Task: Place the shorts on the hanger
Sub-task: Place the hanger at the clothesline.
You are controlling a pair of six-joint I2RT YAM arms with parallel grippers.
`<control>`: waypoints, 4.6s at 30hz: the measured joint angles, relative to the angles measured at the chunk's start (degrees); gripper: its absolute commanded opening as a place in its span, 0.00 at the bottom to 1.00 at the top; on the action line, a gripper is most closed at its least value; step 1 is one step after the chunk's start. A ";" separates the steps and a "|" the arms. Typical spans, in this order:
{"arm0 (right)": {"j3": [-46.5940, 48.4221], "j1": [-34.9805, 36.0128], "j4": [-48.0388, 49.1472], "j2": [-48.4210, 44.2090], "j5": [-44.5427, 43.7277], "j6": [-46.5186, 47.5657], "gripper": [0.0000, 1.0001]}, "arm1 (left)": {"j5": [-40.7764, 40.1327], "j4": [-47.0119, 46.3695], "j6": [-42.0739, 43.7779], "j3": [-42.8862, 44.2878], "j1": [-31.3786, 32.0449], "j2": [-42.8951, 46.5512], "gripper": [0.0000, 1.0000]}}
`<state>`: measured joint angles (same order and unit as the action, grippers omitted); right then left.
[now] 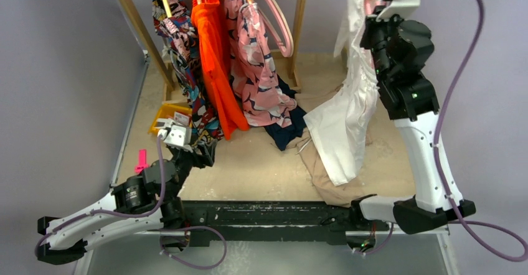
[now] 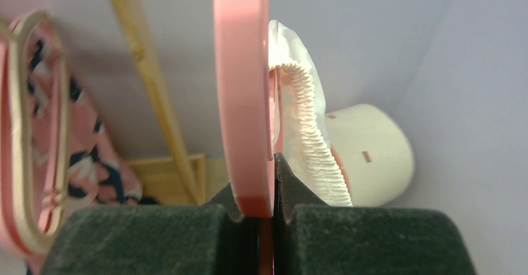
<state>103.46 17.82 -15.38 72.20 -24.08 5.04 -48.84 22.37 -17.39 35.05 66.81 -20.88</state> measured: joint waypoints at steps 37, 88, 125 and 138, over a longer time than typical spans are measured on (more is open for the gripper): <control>9.64 5.05 -16.68 1.31 29.22 -5.57 0.00 | 0.02 0.00 0.04 0.00 0.00 -0.79 0.67; 29.14 5.05 0.28 37.92 25.07 -9.53 0.00 | 1.33 0.00 0.52 0.00 0.00 -2.14 0.67; 35.50 8.70 12.83 45.81 15.87 -10.62 0.00 | 2.12 -0.02 1.18 0.00 0.00 -1.51 0.67; 37.07 9.73 17.07 47.19 12.02 -11.85 0.00 | 2.19 0.00 1.55 0.00 0.00 -1.51 0.67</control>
<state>140.53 27.55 1.69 119.39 -12.05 -6.81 -46.65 22.37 -15.84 35.05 66.81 -22.39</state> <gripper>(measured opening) 0.035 0.668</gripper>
